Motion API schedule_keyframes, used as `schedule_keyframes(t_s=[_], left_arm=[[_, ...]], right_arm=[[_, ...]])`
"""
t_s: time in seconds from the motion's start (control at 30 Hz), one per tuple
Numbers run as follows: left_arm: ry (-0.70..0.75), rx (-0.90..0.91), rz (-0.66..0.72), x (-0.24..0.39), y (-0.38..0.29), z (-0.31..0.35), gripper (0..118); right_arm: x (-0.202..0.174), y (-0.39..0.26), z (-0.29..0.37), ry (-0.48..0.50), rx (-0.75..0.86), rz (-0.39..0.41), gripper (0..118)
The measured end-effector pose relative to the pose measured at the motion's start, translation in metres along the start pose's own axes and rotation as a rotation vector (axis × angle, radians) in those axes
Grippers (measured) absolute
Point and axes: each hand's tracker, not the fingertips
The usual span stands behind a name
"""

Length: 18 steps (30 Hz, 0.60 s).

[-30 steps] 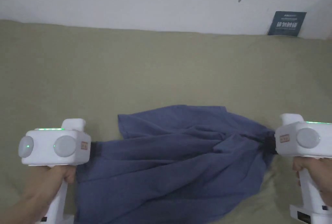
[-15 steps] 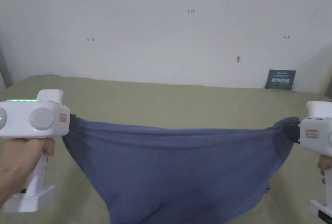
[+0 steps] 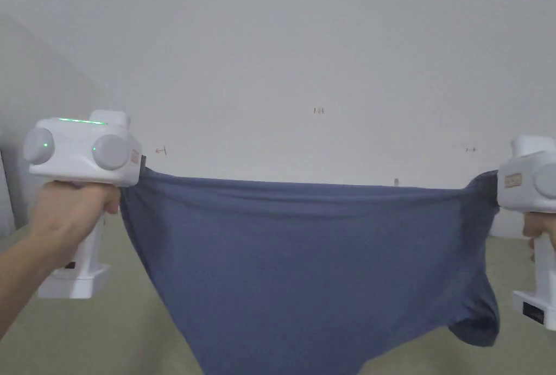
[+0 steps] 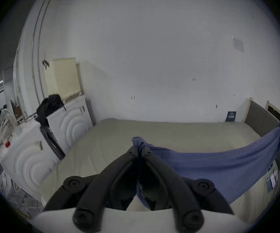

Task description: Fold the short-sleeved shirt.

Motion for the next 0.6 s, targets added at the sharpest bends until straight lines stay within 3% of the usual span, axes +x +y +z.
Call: schedule_keyframes(t_s=[0.27,0.6], left_arm=[[0.048,0.062,0.045,0.025,0.054,-0.062,3],[0.082,0.044,0.009,0.056,0.024,-0.166,3]], right_arm=[[-0.014,0.053,-0.065,-0.053,0.072,0.023,14],[-0.028,0.034,-0.151,-0.067,0.047,0.029,14]])
